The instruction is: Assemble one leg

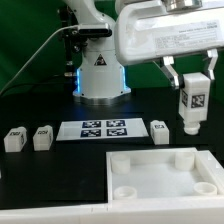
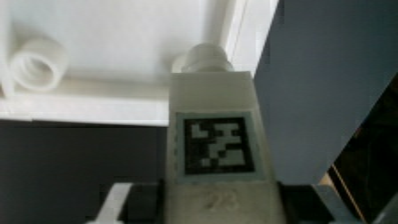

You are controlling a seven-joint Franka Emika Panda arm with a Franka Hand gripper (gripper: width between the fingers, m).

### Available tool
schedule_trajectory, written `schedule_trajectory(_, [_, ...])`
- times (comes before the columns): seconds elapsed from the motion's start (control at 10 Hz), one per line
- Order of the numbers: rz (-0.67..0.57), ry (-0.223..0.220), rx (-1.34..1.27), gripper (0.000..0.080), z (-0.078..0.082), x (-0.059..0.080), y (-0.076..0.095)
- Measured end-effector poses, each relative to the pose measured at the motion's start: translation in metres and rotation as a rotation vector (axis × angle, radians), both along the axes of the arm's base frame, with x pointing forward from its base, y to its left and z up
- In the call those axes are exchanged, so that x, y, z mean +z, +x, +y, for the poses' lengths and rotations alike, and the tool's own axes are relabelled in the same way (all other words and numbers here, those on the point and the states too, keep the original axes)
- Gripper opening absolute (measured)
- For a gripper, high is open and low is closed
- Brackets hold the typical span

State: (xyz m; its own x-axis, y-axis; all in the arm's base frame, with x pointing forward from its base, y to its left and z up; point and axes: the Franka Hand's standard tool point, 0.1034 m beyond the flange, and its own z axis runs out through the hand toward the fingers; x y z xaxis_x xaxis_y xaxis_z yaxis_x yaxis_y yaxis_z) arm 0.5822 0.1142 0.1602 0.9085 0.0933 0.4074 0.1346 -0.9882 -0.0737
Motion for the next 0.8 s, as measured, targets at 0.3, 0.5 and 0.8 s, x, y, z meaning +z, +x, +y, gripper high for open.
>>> schedule_trajectory(0.3, [-0.033,0.002,-0.014,0.0294,0.0,0.017,0.004])
schedule_trajectory(0.5, [-0.023,0.001,-0.013,0.0294,0.0,0.011,0.003])
schedule_trajectory(0.8, [-0.071,0.007,-0.015,0.0294,0.001,-0.02,0.002])
